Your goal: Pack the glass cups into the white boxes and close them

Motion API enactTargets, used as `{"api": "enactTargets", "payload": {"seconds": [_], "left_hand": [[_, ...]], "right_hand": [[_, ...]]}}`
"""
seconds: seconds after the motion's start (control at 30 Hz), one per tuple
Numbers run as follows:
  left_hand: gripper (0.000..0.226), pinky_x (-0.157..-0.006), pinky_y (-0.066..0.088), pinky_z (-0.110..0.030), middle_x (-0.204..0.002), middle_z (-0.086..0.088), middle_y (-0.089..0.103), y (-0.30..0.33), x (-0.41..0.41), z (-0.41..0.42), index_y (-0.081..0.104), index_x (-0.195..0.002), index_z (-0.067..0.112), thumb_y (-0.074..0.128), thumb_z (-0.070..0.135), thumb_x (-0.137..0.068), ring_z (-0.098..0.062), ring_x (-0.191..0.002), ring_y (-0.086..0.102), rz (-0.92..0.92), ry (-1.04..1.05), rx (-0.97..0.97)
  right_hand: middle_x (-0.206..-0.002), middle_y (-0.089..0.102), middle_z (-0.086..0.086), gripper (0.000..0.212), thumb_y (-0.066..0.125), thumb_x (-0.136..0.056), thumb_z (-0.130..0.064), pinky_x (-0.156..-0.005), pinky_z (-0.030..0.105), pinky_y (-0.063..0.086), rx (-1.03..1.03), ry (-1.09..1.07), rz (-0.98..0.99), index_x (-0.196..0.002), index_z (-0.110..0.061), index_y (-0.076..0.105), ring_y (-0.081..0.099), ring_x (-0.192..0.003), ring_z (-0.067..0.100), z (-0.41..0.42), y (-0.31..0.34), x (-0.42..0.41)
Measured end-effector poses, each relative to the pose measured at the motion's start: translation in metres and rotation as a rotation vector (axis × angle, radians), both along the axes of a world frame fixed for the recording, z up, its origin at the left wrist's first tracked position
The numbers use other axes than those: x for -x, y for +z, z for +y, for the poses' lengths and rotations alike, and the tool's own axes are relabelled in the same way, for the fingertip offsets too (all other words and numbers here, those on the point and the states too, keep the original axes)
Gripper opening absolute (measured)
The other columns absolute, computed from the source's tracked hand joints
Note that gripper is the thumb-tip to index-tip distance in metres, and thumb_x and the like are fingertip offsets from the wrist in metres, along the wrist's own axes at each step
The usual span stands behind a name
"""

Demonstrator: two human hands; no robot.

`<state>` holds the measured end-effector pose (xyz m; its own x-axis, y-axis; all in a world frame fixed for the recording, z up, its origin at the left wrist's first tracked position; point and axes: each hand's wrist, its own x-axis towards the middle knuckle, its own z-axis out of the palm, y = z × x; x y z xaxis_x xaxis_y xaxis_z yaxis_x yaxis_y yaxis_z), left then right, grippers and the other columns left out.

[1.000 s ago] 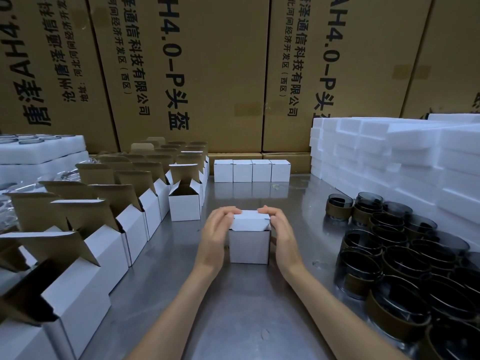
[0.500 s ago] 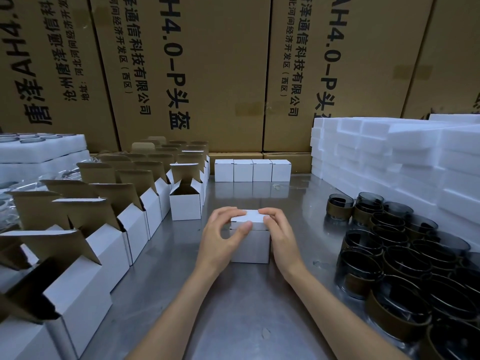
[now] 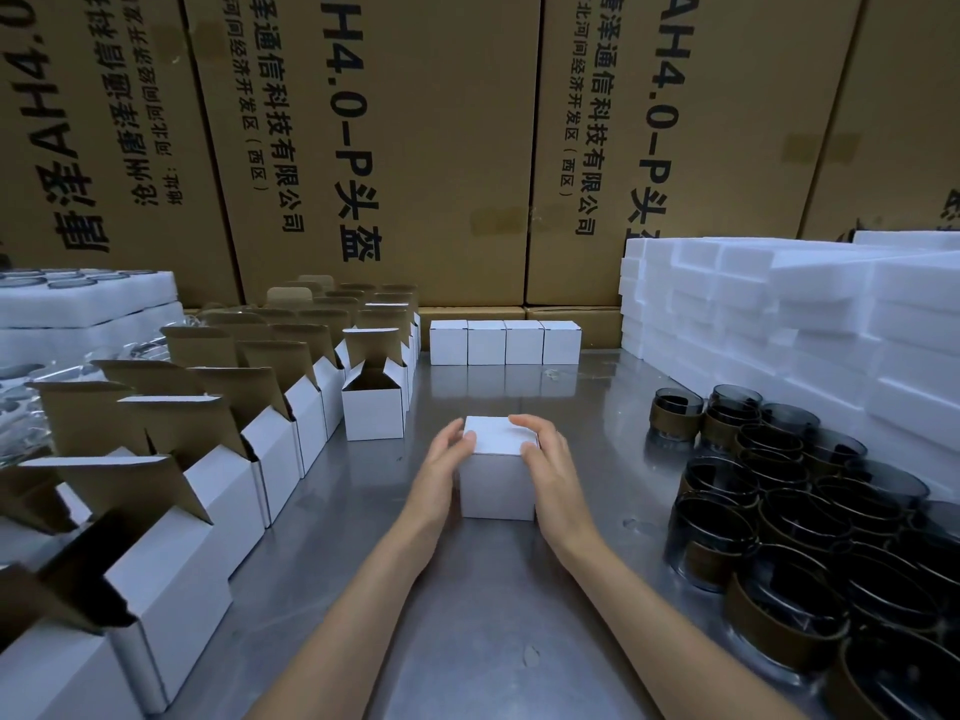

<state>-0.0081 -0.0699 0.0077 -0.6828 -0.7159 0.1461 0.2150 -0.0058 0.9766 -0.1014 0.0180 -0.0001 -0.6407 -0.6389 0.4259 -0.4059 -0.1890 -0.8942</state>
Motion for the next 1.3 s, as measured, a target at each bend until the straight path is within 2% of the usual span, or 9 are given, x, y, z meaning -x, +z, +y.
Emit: {"api": "enactTargets", "payload": {"seconds": [0.1, 0.17, 0.3, 0.5, 0.63, 0.73, 0.83, 1.13, 1.3], "left_hand": [[0.04, -0.089, 0.05, -0.023, -0.107, 0.008, 0.072, 0.004, -0.004, 0.004, 0.067, -0.112, 0.026, 0.037, 0.047, -0.097, -0.002, -0.1, 0.066, 0.018, -0.084, -0.023], [0.044, -0.076, 0.05, -0.017, -0.094, 0.012, 0.074, 0.002, -0.002, 0.006, 0.075, -0.093, 0.031, 0.04, 0.058, -0.087, 0.002, -0.089, 0.068, 0.069, -0.112, -0.065], [0.058, -0.084, 0.05, -0.026, -0.121, 0.0, 0.066, 0.004, 0.0, 0.007, 0.06, -0.124, 0.025, 0.037, 0.062, -0.085, -0.014, -0.109, 0.064, 0.151, -0.078, -0.175], [0.047, -0.072, 0.049, -0.011, -0.113, 0.005, 0.067, 0.007, 0.02, -0.008, 0.062, -0.121, 0.017, 0.036, 0.047, -0.096, 0.004, -0.091, 0.065, 0.055, 0.001, -0.067], [0.027, -0.092, 0.031, -0.017, -0.128, 0.007, 0.053, 0.013, 0.044, -0.038, 0.056, -0.122, 0.019, 0.046, 0.031, -0.099, -0.004, -0.115, 0.049, -0.17, 0.111, 0.156], [0.037, -0.104, 0.032, -0.025, -0.139, -0.004, 0.045, 0.011, 0.065, -0.066, 0.05, -0.132, 0.013, 0.052, 0.027, -0.097, -0.016, -0.129, 0.043, -0.34, 0.145, 0.289], [0.048, -0.106, 0.03, -0.028, -0.144, -0.007, 0.037, 0.007, 0.088, -0.094, 0.043, -0.139, 0.011, 0.054, 0.028, -0.096, -0.02, -0.132, 0.039, -0.464, 0.172, 0.347], [0.057, -0.081, 0.032, -0.021, -0.149, -0.003, 0.028, 0.003, 0.169, -0.171, 0.033, -0.145, 0.018, 0.056, 0.02, -0.092, -0.018, -0.124, 0.042, -0.477, 0.359, 0.286], [0.061, -0.101, 0.037, -0.031, -0.15, -0.005, 0.026, 0.0, 0.196, -0.198, 0.031, -0.146, 0.018, 0.055, 0.014, -0.09, -0.024, -0.131, 0.039, -0.504, 0.37, 0.312]], "right_hand": [[-0.123, 0.043, -0.016, 0.017, 0.055, -0.09, -0.037, -0.095, 0.029, 0.039, -0.074, -0.218, 0.199, -0.106, -0.037, 0.053, 0.041, -0.119, 0.004, 0.003, -0.005, -0.005], [-0.125, 0.037, -0.02, 0.043, 0.06, -0.076, -0.057, -0.085, 0.027, 0.04, -0.17, -0.283, 0.31, -0.113, -0.038, 0.048, 0.037, -0.114, 0.002, 0.002, -0.005, -0.015], [-0.129, 0.033, -0.017, 0.066, 0.064, -0.066, -0.064, -0.079, 0.025, 0.037, -0.265, -0.362, 0.273, -0.122, -0.038, 0.042, 0.036, -0.117, 0.01, -0.007, 0.002, -0.019], [-0.123, 0.049, -0.001, 0.058, 0.07, -0.071, -0.044, -0.089, 0.034, 0.045, -0.294, -0.357, 0.035, -0.122, -0.028, 0.047, 0.051, -0.113, 0.023, -0.033, 0.031, 0.02], [-0.128, 0.049, 0.004, 0.064, 0.069, -0.073, -0.044, -0.085, 0.031, 0.038, -0.319, -0.438, -0.081, -0.127, -0.021, 0.045, 0.046, -0.119, 0.027, -0.057, 0.068, 0.083], [-0.125, 0.051, 0.004, 0.059, 0.062, -0.072, -0.052, -0.092, 0.037, 0.036, -0.412, -0.589, -0.048, -0.123, -0.026, 0.048, 0.032, -0.123, 0.027, -0.07, 0.088, 0.141], [-0.123, 0.05, 0.008, 0.058, 0.059, -0.074, -0.052, -0.082, 0.035, 0.034, -0.512, -0.66, -0.025, -0.125, -0.027, 0.048, 0.031, -0.12, 0.032, -0.079, 0.089, 0.201], [-0.128, 0.044, 0.014, 0.061, 0.068, -0.079, -0.051, -0.083, 0.038, 0.037, -0.728, -0.792, 0.086, -0.131, -0.027, 0.044, 0.037, -0.119, 0.037, -0.119, 0.042, 0.332], [-0.138, 0.035, 0.015, 0.057, 0.061, -0.087, -0.048, -0.099, 0.045, 0.037, -0.687, -0.712, 0.105, -0.137, -0.026, 0.045, 0.038, -0.123, 0.038, -0.146, 0.038, 0.37]]}}
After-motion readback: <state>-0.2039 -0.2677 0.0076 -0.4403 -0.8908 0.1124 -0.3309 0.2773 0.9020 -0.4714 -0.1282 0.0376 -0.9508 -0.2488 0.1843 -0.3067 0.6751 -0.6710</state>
